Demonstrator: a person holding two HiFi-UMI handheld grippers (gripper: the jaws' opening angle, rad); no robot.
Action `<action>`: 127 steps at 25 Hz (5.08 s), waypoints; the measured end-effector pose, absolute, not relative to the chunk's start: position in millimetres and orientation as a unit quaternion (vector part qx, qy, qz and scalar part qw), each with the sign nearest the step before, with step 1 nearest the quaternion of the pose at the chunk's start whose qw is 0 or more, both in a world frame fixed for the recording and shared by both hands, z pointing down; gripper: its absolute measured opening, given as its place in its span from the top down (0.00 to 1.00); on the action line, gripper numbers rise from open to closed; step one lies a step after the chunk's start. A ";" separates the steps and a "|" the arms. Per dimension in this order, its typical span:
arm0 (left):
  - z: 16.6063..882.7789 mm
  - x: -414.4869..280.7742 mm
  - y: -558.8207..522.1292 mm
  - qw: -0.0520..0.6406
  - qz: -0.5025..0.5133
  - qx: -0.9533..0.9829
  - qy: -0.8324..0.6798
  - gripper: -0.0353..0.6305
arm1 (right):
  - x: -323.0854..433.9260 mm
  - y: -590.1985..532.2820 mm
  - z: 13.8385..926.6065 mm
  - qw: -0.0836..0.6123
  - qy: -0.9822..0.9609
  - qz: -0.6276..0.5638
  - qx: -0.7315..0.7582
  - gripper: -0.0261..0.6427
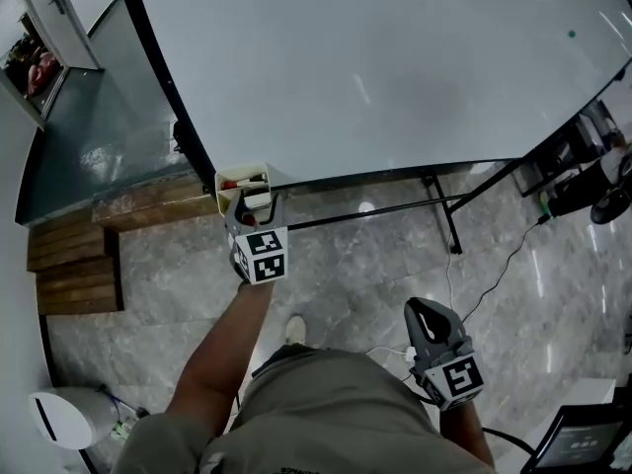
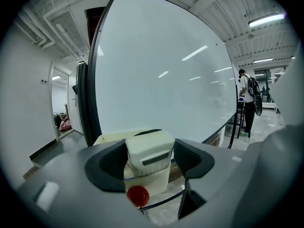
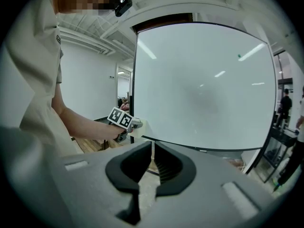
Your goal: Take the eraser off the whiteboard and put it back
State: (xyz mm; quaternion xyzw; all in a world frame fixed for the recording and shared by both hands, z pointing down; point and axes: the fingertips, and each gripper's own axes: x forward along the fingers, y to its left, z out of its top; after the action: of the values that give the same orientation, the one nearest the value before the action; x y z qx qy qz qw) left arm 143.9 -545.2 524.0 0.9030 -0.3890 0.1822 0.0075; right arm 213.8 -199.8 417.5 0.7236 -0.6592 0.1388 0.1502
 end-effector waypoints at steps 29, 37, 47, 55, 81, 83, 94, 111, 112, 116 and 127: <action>378.3 86.9 -456.2 -0.038 0.062 0.932 -0.356 0.53 | 186.5 -172.5 418.4 0.131 -0.714 0.129 0.675 0.94; 344.3 47.9 -375.6 -0.039 0.038 0.936 -0.347 0.53 | 168.6 -137.5 420.4 0.132 -0.740 0.122 0.648 0.94; 322.2 3.1 -298.6 -0.018 -0.001 0.931 -0.365 0.54 | 150.0 -103.2 424.9 0.136 -0.775 0.110 0.608 0.94; 317.4 -8.2 -265.0 -0.024 0.003 0.929 -0.369 0.54 | 141.7 -84.4 427.6 0.144 -0.785 0.112 0.591 0.94; 338.3 52.9 -364.0 -0.024 0.042 0.931 -0.362 0.53 | 178.0 -107.3 425.1 0.124 -0.754 0.117 0.634 0.94; 346.3 63.6 -386.4 -0.025 0.050 0.930 -0.363 0.53 | 185.4 -113.6 426.5 0.126 -0.747 0.115 0.643 0.94; 401.6 108.0 -487.7 -0.021 0.093 0.928 -0.359 0.53 | 206.9 -144.0 425.5 0.126 -0.695 0.142 0.694 0.94; 489.7 143.2 -551.5 -0.005 0.159 0.922 -0.352 0.53 | 219.3 -177.7 430.1 0.137 -0.646 0.168 0.732 0.94; 493.8 144.2 -552.1 -0.003 0.162 0.922 -0.350 0.53 | 220.2 -179.4 431.6 0.140 -0.645 0.168 0.732 0.94; 509.3 145.6 -554.7 0.005 0.177 0.920 -0.349 0.53 | 222.8 -187.3 434.8 0.143 -0.647 0.166 0.730 0.94; 520.4 145.7 -554.9 -0.001 0.183 0.916 -0.356 0.52 | 221.1 -203.5 436.7 0.143 -0.652 0.172 0.724 0.94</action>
State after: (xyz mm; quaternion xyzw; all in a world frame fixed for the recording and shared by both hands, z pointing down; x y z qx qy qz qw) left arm 145.7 -554.9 520.4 0.9165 -0.3557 0.1833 -0.0008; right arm 221.1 -203.5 436.7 0.7242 -0.6523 0.1718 0.1432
